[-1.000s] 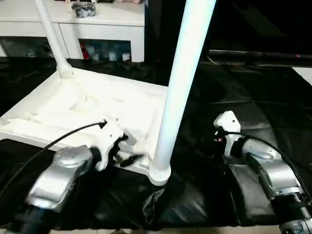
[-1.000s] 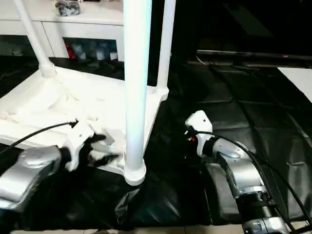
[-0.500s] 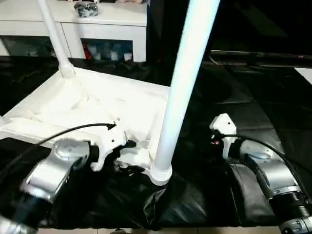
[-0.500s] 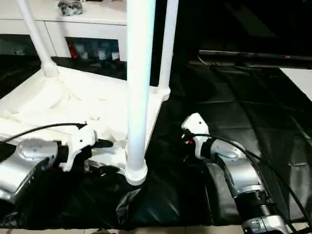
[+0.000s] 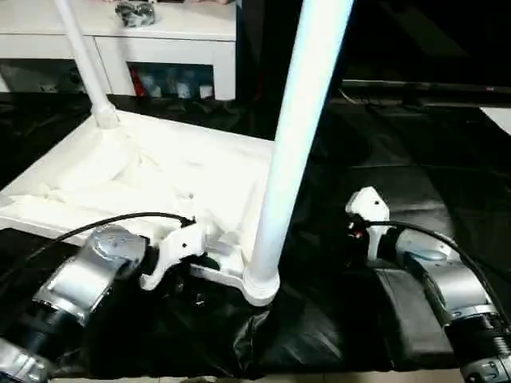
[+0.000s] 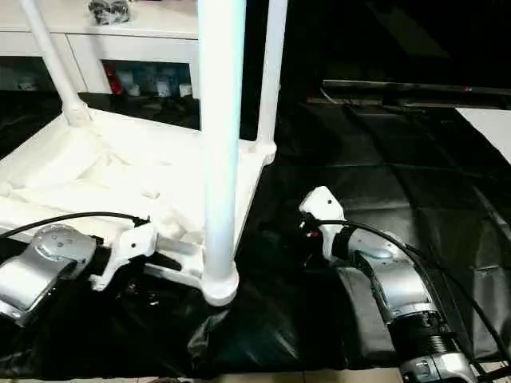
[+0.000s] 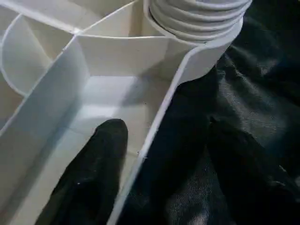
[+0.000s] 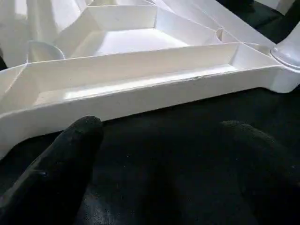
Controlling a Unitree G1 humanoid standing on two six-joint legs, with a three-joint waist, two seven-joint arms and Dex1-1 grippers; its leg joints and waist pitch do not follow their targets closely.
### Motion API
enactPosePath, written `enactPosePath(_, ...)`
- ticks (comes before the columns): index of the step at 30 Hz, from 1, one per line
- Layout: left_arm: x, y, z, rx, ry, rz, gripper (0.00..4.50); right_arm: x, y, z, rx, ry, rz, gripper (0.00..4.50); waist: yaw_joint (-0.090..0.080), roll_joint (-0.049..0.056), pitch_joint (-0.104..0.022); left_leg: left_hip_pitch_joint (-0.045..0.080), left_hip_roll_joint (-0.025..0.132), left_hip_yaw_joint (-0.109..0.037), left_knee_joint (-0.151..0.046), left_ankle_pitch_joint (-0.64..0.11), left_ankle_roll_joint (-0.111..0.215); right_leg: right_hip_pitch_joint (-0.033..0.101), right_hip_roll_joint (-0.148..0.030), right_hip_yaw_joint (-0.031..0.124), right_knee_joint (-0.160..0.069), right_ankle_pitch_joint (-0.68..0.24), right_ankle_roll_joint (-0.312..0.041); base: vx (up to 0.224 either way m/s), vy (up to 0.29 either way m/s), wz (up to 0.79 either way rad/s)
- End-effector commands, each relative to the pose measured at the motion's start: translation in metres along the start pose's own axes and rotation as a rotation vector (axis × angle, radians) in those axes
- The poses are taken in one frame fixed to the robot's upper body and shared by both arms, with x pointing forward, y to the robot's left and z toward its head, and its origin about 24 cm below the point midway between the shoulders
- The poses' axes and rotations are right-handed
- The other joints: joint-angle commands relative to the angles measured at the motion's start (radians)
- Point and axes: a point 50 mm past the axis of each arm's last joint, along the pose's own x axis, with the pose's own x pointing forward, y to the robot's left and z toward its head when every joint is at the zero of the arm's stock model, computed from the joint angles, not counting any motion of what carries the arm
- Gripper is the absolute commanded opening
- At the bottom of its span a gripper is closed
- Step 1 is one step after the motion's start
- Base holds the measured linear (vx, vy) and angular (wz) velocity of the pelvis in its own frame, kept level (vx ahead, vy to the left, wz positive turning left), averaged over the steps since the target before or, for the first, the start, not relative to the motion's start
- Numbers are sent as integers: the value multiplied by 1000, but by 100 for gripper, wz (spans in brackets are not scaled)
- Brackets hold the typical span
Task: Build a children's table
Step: Rotate table base
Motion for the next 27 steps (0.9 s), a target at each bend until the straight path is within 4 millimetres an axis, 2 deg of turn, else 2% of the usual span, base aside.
enactPosePath(1, -1, -1, 2, 16, 7, -22, 267, -3, -3, 0, -23, 8, -6, 450, 4, 5, -64, 35, 87, -37, -80, -158, 16, 26, -107, 58, -65, -7, -270, 0, 0, 0)
enactPosePath(11, -2, 6, 6, 28, -35, 2, 188, -3, -3, -1, -32, 15, 1, 450, 4, -2, -66, 36, 87, -32, -77, -140, 29, 25, -104, 59, -62, -1, -269, 0, 0, 0)
enactPosePath(15, -5, 8, 6, 26, -37, 11, 155, -2, -1, -2, -34, 17, 4, 450, 4, -1, -66, 34, 87, -32, -76, -129, 34, 26, -104, 59, -62, 4, -268, 0, 0, 0)
enactPosePath(16, -5, 9, 6, 17, -24, 23, 139, -1, -1, -2, -35, 16, 5, 450, 5, 1, -66, 35, 87, -32, -76, -129, 35, 25, -103, 58, -61, 5, -269, 0, 0, 0)
enactPosePath(20, -3, 11, -4, -11, 89, 81, 121, 0, 2, -3, -33, 13, 9, 450, 3, 0, -65, 37, 88, -32, -76, -136, 34, 25, -104, 59, -62, -1, -268, 0, 0, 0)
enactPosePath(21, 0, 9, -7, -28, 107, 91, 99, 2, 3, -3, -33, 11, 13, 450, 4, 1, -63, 36, 88, -33, -77, -144, 32, 25, -106, 60, -65, -19, -267, 0, 0, 0)
enactPosePath(27, 14, 23, 7, -196, -41, 292, 84, 6, 7, -2, -27, 2, 21, 450, -1, -5, -59, 32, 88, -34, -80, -200, 2, 29, -108, 61, -74, -121, -258, 0, 0, 0)
